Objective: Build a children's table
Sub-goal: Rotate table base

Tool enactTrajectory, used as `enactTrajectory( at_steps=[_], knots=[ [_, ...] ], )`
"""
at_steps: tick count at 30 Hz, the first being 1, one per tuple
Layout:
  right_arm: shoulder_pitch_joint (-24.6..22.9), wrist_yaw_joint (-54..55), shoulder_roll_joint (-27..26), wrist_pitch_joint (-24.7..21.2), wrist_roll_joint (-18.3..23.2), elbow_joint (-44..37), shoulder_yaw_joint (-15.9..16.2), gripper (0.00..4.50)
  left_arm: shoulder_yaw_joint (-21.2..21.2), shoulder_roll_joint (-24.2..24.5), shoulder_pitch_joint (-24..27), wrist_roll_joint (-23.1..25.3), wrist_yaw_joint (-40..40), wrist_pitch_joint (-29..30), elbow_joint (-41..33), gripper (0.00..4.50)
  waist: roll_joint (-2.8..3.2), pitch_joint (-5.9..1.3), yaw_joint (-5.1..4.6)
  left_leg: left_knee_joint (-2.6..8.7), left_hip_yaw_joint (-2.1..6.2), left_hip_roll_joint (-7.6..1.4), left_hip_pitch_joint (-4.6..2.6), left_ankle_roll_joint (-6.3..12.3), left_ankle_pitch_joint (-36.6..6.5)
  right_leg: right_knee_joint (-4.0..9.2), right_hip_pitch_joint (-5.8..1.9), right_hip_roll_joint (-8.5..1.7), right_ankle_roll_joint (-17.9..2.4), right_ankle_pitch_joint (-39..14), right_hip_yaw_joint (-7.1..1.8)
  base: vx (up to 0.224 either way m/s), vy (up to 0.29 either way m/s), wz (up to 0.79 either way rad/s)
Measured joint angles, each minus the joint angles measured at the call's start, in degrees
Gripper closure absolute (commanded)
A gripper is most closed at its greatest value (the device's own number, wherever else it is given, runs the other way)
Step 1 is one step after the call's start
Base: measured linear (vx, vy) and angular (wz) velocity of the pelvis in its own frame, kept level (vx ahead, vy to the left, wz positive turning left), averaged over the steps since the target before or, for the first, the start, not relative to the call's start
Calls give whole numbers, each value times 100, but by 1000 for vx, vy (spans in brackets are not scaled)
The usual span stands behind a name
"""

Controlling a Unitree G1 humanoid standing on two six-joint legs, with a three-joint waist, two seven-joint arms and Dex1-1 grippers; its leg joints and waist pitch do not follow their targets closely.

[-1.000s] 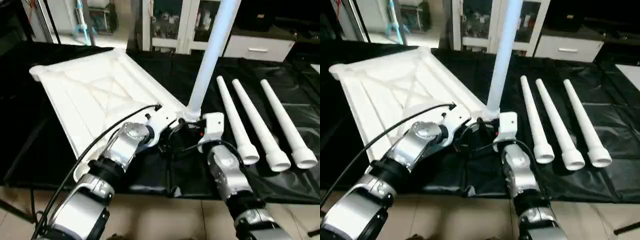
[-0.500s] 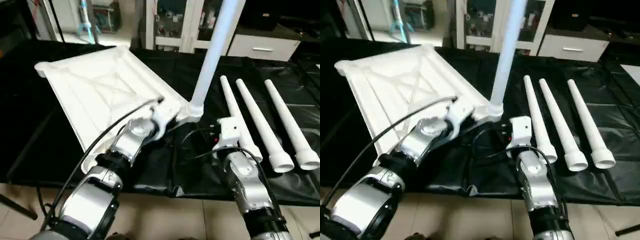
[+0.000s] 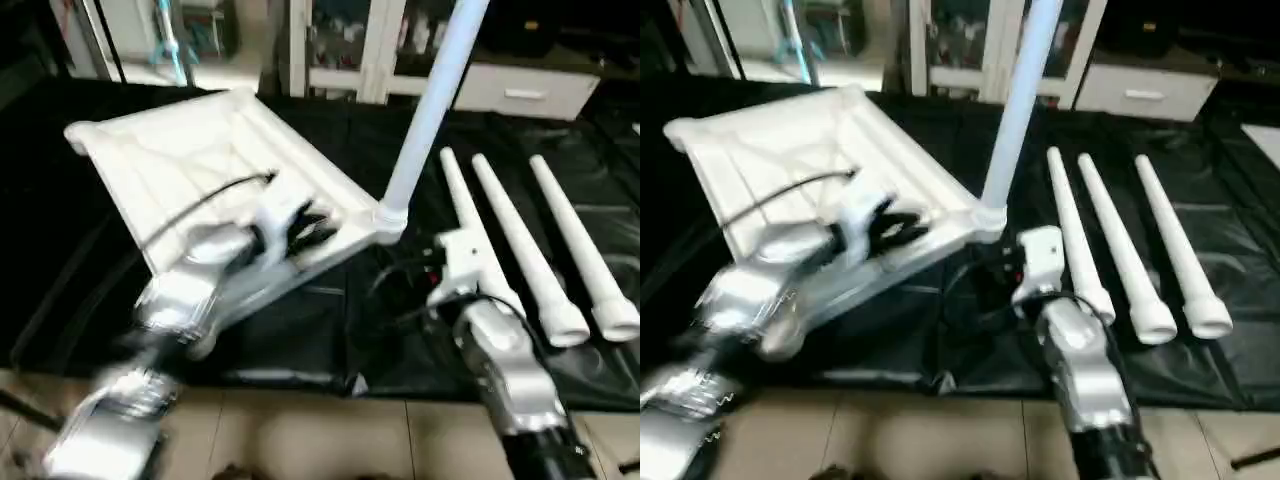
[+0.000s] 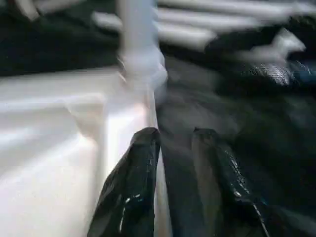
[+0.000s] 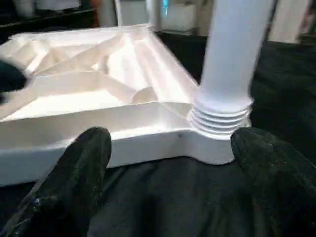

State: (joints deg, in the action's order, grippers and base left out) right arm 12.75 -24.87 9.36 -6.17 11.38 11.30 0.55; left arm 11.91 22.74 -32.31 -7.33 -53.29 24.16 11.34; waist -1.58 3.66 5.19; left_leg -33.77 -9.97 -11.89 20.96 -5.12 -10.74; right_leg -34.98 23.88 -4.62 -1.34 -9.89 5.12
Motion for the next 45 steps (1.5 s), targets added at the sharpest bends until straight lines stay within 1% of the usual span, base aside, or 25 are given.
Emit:
enactTrajectory(
  at_steps=[2, 6, 9, 10, 12, 13, 14, 17, 19, 20, 21, 22, 24, 25, 28, 30, 32, 34, 35, 36, 38, 40, 42, 43, 45],
  knots=[
    [-78, -135, 60, -80, 25, -76, 2, 25, 163, 215, 142, -48, -291, 360, -346, 316, 2, 1, 10, -3, -1, 1, -1, -1, 0, 0, -9, 0, 0, 0, -8, 0, 0, 0],
    [-183, -253, 116, -192, 33, -211, 44, 25, 581, 240, 253, 51, -525, 681, -513, 316, 6, 3, -9, -4, -9, 4, -7, -2, 1, -1, -17, 0, 5, 3, -28, 0, 0, 0],
    [-228, -319, 189, -318, 76, -264, 75, 25, 991, 96, 147, 485, -363, 737, -131, 316, 7, 2, -22, -4, -7, 4, -12, -4, 3, -1, -22, 6, 11, 7, -32, 0, 0, 0],
    [-255, -321, 211, -354, 88, -310, 83, 25, 1159, 37, 72, 647, -260, 748, 108, 316, 5, 2, -22, -4, -4, 3, -8, -5, 3, -1, -22, 9, 12, 7, -33, 0, 0, 0],
    [-276, -319, 240, -383, 108, -359, 69, 25, 1337, -171, -166, 938, 56, 701, 684, 316, 5, 2, -20, -5, -3, 3, -7, -5, 4, -2, -21, 11, 12, 8, -33, 0, 0, 0],
    [-284, -318, 239, -393, 122, -376, 62, 25, 1365, -331, -342, 1073, 305, 622, 1003, 316, 6, 2, -8, -7, 0, 3, -7, -6, 5, -1, -20, 11, 13, 10, -33, 0, 0, 0],
    [-281, -316, 231, -406, 124, -380, 63, 25, 1377, -428, -449, 1143, 459, 570, 1152, 316, 8, 0, -8, -10, 0, 3, -7, -5, 4, -1, -22, 11, 13, 10, -33, 0, 0, 0],
    [-287, -300, 229, -429, 123, -383, 52, 25, 1349, -750, -744, 1278, 1074, 266, 1737, 316, 11, -1, -5, -16, 2, 4, -2, -5, 5, -1, -23, 11, 13, 11, -34, 0, 0, 0],
    [-304, -189, 243, -434, 121, -382, -18, 25, 1170, -1239, -1089, 1369, 1866, -203, 2536, 316, 28, 2, -2, -30, 4, 4, 12, 1, 8, 2, -17, 11, 17, 19, -34, 0, 0, 0],
    [-303, -169, 226, -435, 121, -383, -12, 25, 1107, -1349, -1207, 1382, 2102, -348, 2688, 316, 28, 2, -2, -31, 6, 4, 11, 3, 9, 2, -17, 11, 17, 20, -33, 0, 0, 0],
    [-304, -165, 224, -435, 121, -383, -12, 25, 1099, -1373, -1245, 1387, 2160, -400, 2734, 316, 28, 2, -2, -31, 7, 4, 12, 3, 9, 2, -19, 11, 17, 20, -33, 0, 0, 0],
    [-312, -114, 233, -437, 120, -383, -22, 25, 1042, -1559, -1556, 1498, 2667, -697, 3131, 316, 31, 1, -3, -34, 8, 4, 11, 4, 10, 2, -22, 11, 17, 20, -32, 0, 0, 0],
    [-327, -62, 232, -438, 120, -385, -21, 25, 1004, -1686, -1825, 1628, 3204, -966, 3437, 316, 39, -5, -9, -34, 8, 5, 10, 5, 9, 4, -24, 11, 19, 19, -33, 0, 0, 0],
    [-353, -34, 234, -438, 119, -387, -37, 25, 978, -1794, -1963, 1720, 3614, -1165, 3715, 316, 39, -5, -12, -34, 8, 5, 13, 6, 9, 5, -27, 12, 23, 17, -32, 0, 0, 0],
    [-371, -4, 234, -438, 111, -387, -52, 25, 874, -1950, -2074, 1787, 4363, -1590, 4108, 316, 39, -5, -12, -33, 11, 4, 13, 7, 9, 5, -20, 13, 23, 16, -30, 0, 0, 0],
    [-371, 9, 232, -438, 110, -388, -58, 25, 675, -2017, -2090, 1731, 4540, -1830, 4186, 316, 39, -4, 1, -34, 13, 4, 15, 8, 9, 5, -19, 13, 23, 16, -28, 0, 0, 0],
    [-371, 25, 209, -438, 113, -388, -57, 25, 360, -2097, -2126, 1521, 4497, -2128, 4153, 316, 39, -4, 20, -37, 13, 4, 17, 10, 10, 6, -20, 12, 22, 17, -27, 0, 0, 0],
    [-371, 20, 166, -440, 128, -413, -45, 25, 84, -2098, -2078, 1202, 4243, -2209, 3811, 316, 39, -4, 36, -37, 13, 4, 16, 10, 10, 6, -19, 11, 21, 17, -27, 0, 0, 0],
    [-376, -12, 143, -445, 141, -470, 0, 25, -68, -2036, -1993, 1011, 4063, -2179, 3419, 316, 40, -5, 31, -37, 12, 3, 13, 10, 10, 4, -19, 11, 20, 17, -27, 0, 0, 0],
    [-379, -42, 135, -448, 148, -513, 15, 25, -129, -1953, -1962, 907, 3951, -2158, 3187, 316, 40, -5, 21, -37, 12, 2, 14, 10, 10, 4, -20, 11, 20, 17, -26, 0, 0, 0],
    [-416, -171, 146, -486, 178, -728, 120, 25, -197, -1460, -1691, 670, 3426, -1916, 2353, 316, 50, -9, -32, -31, 8, 1, 9, 9, 8, -2, -19, 13, 19, 16, -32, 0, 0, 0],
    [-480, -271, 202, -512, 202, -846, 176, 25, -349, -1015, -1508, 510, 3039, -1665, 1946, 316, 53, -11, -23, -23, 14, 1, -2, 7, 10, -1, -20, 17, 18, 14, -27, 0, 0, 0],
    [-513, -515, 300, -611, 232, -971, 353, 25, -298, -280, -1012, 295, 2154, -1310, 1175, 316, 60, -14, -51, -19, 10, 1, 4, 6, 9, -5, -17, 20, 17, 13, -36, 0, 0, 0],
    [-603, -664, 403, -644, 255, -1090, 428, 25, -289, 169, -739, 208, 1637, -1093, 867, 316, 60, -14, -40, -13, 13, 0, -2, 5, 9, -2, -15, 23, 18, 9, -34, 0, 0, 0],
    [-648, -905, 545, -738, 273, -1167, 547, 25, -265, 830, -380, 202, 995, -854, 538, 316, 63, -12, -25, -15, 11, 1, 3, 5, 10, -3, -6, 23, 16, 9, -38, 0, 0, 0]
  ],
)
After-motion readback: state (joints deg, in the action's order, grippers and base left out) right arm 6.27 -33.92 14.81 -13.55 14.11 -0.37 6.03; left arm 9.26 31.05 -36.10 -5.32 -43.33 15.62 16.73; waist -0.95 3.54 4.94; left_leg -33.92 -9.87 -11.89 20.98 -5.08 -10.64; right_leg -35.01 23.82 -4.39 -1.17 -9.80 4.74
